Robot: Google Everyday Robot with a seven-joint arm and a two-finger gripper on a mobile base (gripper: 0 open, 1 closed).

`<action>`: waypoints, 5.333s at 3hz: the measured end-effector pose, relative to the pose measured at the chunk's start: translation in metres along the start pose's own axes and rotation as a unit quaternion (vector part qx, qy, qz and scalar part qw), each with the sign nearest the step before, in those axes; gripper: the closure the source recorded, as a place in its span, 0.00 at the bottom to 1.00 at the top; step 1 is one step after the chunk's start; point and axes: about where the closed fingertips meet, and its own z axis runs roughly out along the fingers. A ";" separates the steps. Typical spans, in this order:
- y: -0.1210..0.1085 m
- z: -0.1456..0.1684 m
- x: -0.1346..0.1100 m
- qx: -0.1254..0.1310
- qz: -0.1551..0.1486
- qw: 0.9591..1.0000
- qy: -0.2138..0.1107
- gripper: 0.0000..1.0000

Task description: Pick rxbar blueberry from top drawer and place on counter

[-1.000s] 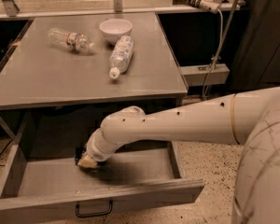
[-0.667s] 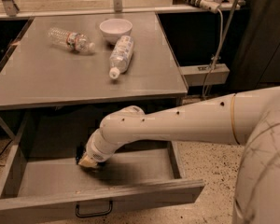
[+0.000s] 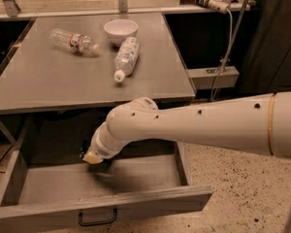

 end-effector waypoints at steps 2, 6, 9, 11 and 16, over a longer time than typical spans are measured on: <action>0.036 -0.053 -0.010 -0.008 0.029 0.999 0.027 1.00; 0.059 -0.148 -0.074 0.048 -0.027 0.997 0.047 1.00; 0.006 -0.211 -0.133 0.104 -0.053 0.993 0.011 1.00; -0.015 -0.198 -0.172 0.094 -0.080 0.992 -0.005 1.00; -0.076 -0.103 -0.248 -0.011 -0.137 0.989 -0.046 1.00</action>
Offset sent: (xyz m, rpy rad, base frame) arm -0.0777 -0.0270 0.0690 -0.0738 0.1062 -0.0645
